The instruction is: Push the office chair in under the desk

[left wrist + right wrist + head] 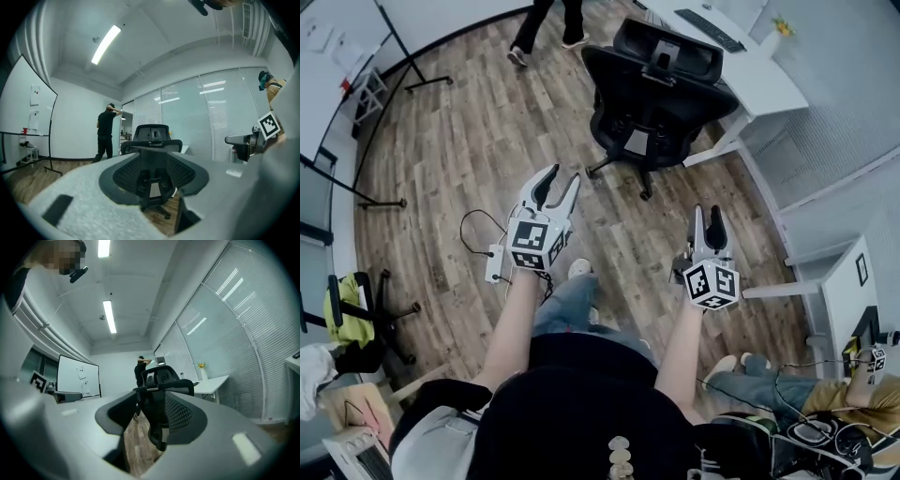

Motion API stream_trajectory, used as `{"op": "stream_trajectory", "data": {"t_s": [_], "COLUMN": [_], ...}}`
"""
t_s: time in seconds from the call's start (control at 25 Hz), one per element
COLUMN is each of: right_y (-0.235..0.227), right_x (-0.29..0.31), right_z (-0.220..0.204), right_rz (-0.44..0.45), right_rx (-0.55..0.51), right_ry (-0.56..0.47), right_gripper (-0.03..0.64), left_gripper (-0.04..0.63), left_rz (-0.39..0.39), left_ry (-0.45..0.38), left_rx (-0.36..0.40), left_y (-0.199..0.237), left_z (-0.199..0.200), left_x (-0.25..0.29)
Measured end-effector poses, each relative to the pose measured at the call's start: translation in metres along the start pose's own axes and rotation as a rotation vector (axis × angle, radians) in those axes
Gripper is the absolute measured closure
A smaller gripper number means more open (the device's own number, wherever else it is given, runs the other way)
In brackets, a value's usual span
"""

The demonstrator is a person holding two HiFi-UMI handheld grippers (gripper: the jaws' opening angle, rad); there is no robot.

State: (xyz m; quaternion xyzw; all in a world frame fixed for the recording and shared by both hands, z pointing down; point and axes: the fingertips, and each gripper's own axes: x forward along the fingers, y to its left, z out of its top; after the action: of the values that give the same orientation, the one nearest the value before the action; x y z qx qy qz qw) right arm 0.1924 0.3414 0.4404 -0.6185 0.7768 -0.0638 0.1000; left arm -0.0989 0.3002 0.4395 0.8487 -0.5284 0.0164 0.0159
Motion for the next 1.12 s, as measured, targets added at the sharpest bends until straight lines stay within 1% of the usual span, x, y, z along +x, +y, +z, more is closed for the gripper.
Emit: {"op": "stream_trajectory", "data": {"t_s": [0.24,0.48,0.76,0.88,1.12], "right_y": [-0.012,-0.027,-0.052,-0.06,-0.072], "right_x": [0.021,0.059,0.126,0.157,0.214], "right_z": [-0.001,-0.004,-0.017,-0.019,-0.022], "right_rz": [-0.001,-0.009,-0.021,-0.024,-0.034], "right_rx": [0.001,-0.015,-0.008,0.001,0.012], "right_ry": [-0.013,-0.008,0.011,0.008,0.017], "right_gripper": [0.437,0.436,0.436,0.436,0.436], "left_gripper": [0.428,0.428,0.428,0.428,0.428], "left_rz": [-0.004,-0.017,-0.036,-0.049,-0.069], "left_ry": [-0.012,-0.014,0.004,0.013,0.035], "left_rx": [0.008,-0.003,-0.007,0.007,0.008], "left_y": [0.005,0.017,0.041,0.051,0.074], "left_z": [0.0,-0.005,-0.013,-0.012,-0.011], "left_x": [0.026,0.071,0.143,0.174,0.23]}}
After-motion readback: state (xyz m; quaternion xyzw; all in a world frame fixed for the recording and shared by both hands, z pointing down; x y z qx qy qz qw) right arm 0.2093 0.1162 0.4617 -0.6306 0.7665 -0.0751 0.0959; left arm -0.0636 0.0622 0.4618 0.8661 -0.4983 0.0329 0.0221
